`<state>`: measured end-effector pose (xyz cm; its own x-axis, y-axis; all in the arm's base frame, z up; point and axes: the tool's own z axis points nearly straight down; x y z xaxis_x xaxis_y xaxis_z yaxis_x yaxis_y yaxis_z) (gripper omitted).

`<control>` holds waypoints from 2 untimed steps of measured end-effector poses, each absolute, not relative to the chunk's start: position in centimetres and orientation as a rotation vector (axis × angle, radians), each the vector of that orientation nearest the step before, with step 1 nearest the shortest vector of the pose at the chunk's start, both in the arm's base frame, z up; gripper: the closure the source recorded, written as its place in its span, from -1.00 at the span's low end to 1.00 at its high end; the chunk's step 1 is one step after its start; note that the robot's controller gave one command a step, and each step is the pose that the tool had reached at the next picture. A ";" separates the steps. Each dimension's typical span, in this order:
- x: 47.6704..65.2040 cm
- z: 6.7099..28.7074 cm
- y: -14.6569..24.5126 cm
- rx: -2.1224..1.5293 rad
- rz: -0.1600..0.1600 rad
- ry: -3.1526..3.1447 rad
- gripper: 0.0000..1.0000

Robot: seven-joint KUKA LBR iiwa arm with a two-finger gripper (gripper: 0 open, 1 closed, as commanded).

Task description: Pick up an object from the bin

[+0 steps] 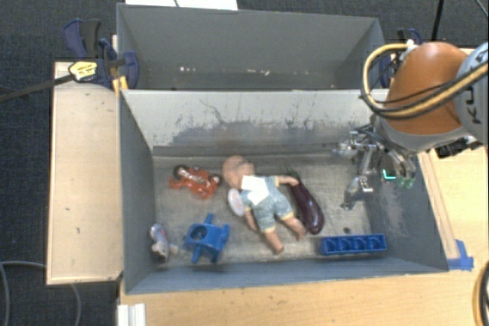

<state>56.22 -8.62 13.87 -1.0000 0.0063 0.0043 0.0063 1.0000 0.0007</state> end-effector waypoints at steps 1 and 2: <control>56.4 14.2 -8.6 -0.007 0.000 -3.144 -1.00; 52.2 11.8 -4.3 0.068 0.003 -3.148 -1.00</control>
Offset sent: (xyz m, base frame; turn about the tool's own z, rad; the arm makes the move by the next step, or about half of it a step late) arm -0.0744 0.0802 -0.0415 -0.0905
